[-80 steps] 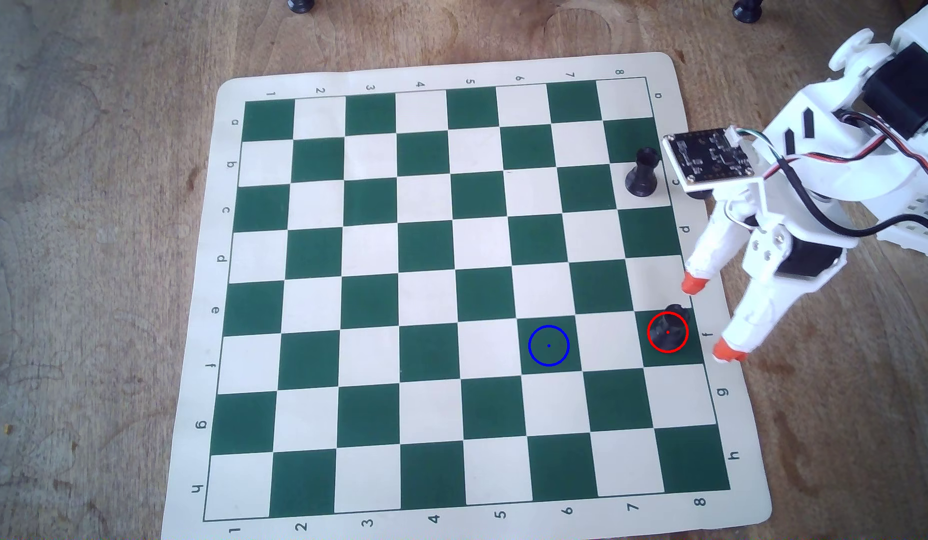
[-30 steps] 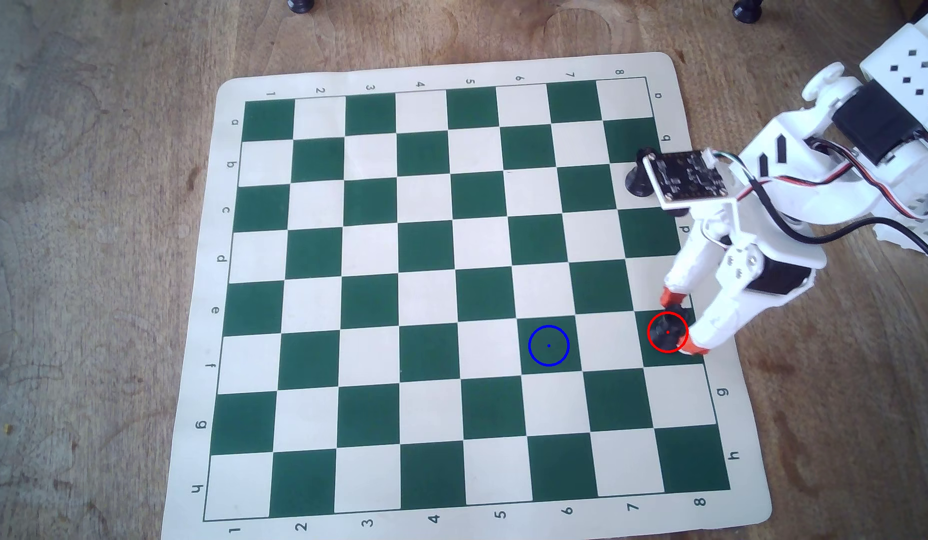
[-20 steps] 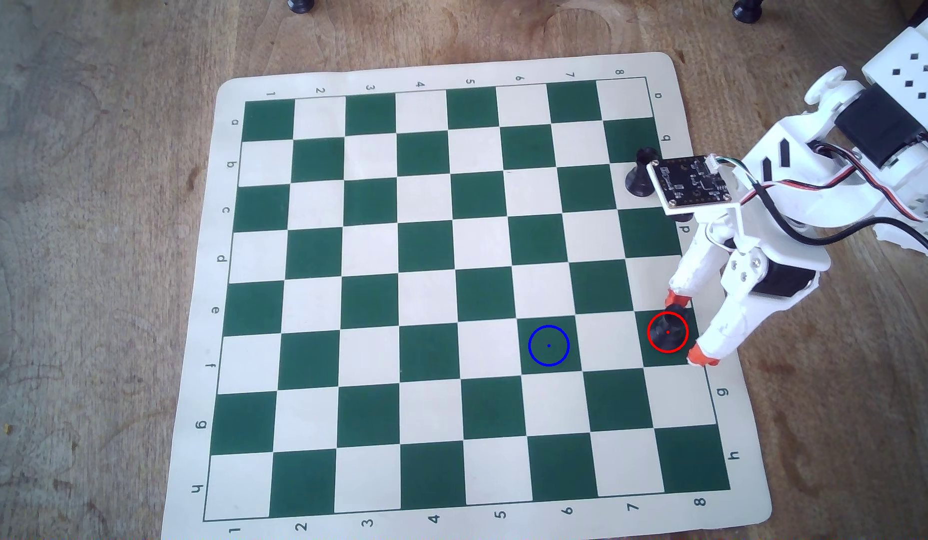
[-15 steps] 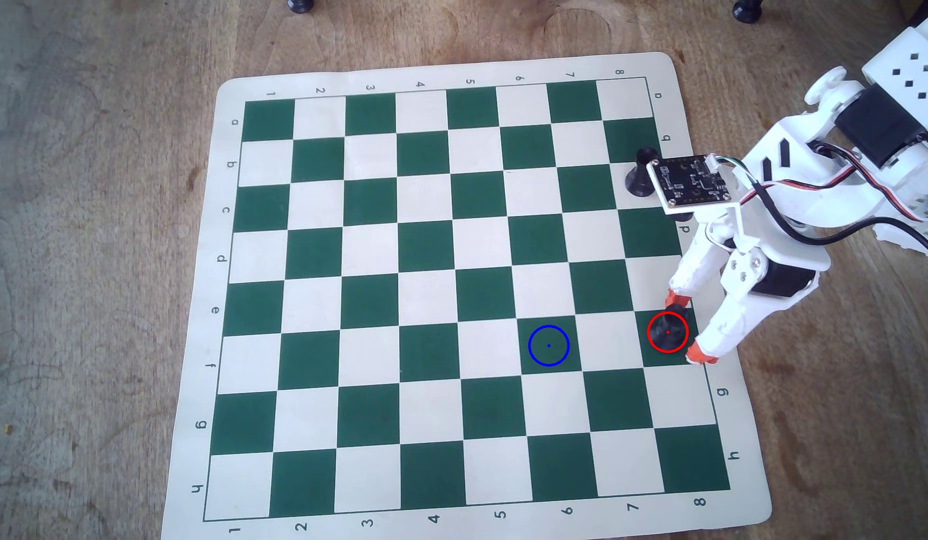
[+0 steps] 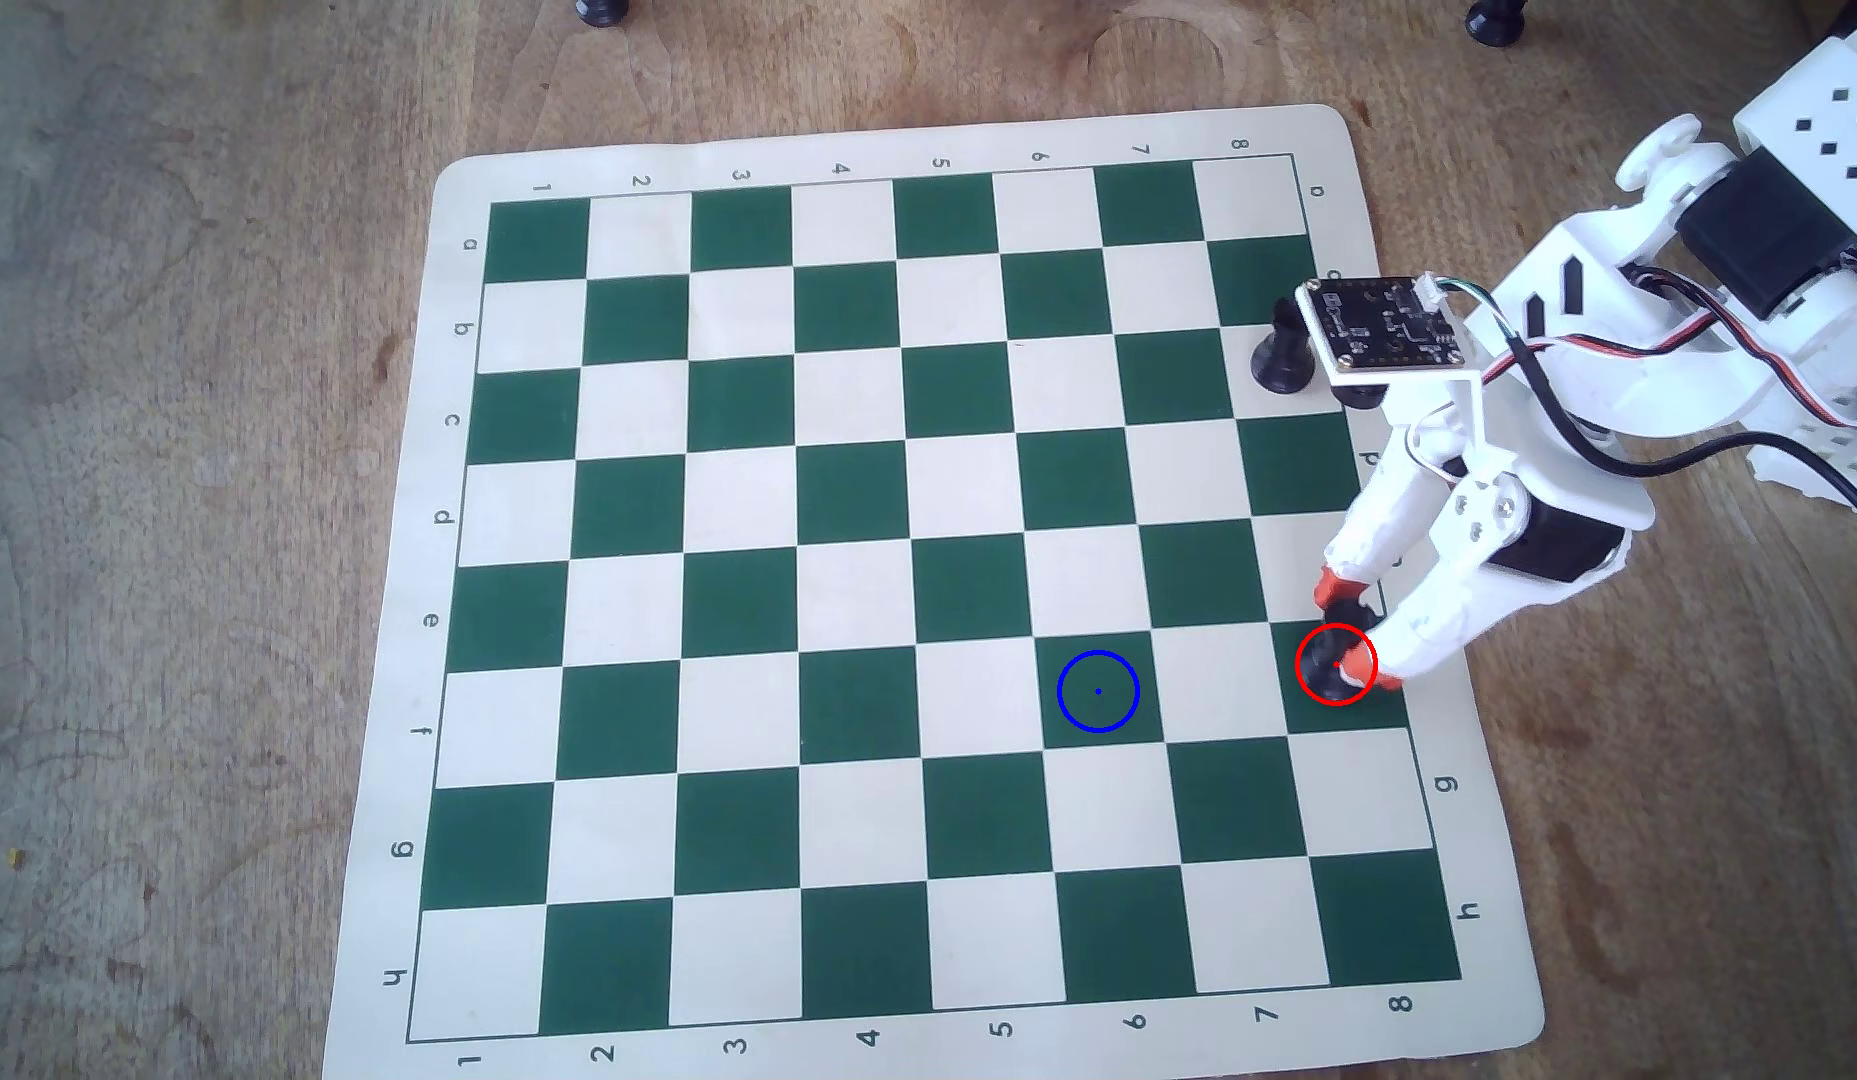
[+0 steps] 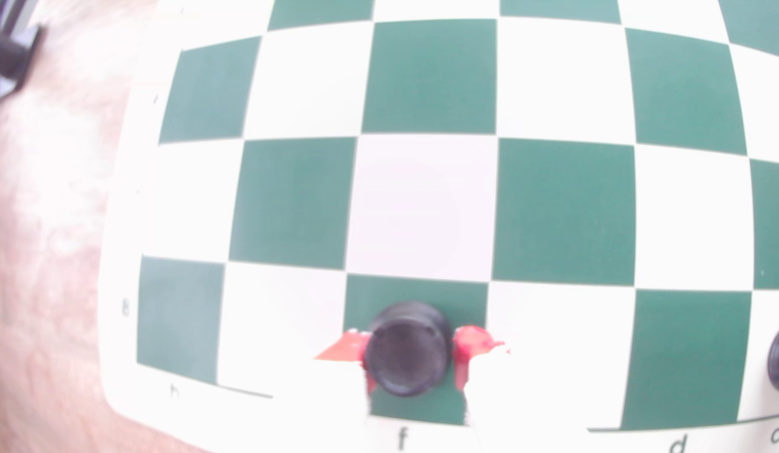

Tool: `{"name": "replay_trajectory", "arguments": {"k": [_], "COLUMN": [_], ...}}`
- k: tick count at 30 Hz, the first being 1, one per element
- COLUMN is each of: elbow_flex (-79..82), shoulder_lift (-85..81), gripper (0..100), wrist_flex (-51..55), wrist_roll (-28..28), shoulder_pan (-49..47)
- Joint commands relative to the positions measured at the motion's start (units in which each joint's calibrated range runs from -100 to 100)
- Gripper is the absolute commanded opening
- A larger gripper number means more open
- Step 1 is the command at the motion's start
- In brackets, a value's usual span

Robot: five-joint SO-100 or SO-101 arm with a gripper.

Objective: Move the chess piece from red to blue

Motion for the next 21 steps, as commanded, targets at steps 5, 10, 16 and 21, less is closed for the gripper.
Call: {"name": "replay_trajectory", "arguments": {"k": [5,10,16,21], "elbow_flex": [-2.9,-3.3,-8.3,-20.0], "shoulder_lift": [-1.4,-2.7,-8.8,-7.0], "gripper": [3,1,0,0], "wrist_flex": [0.5,2.1,10.8,17.9], "wrist_roll": [0.2,0.1,0.0,1.0], "shoulder_pan": [-0.8,-1.2,-1.1,1.4]}}
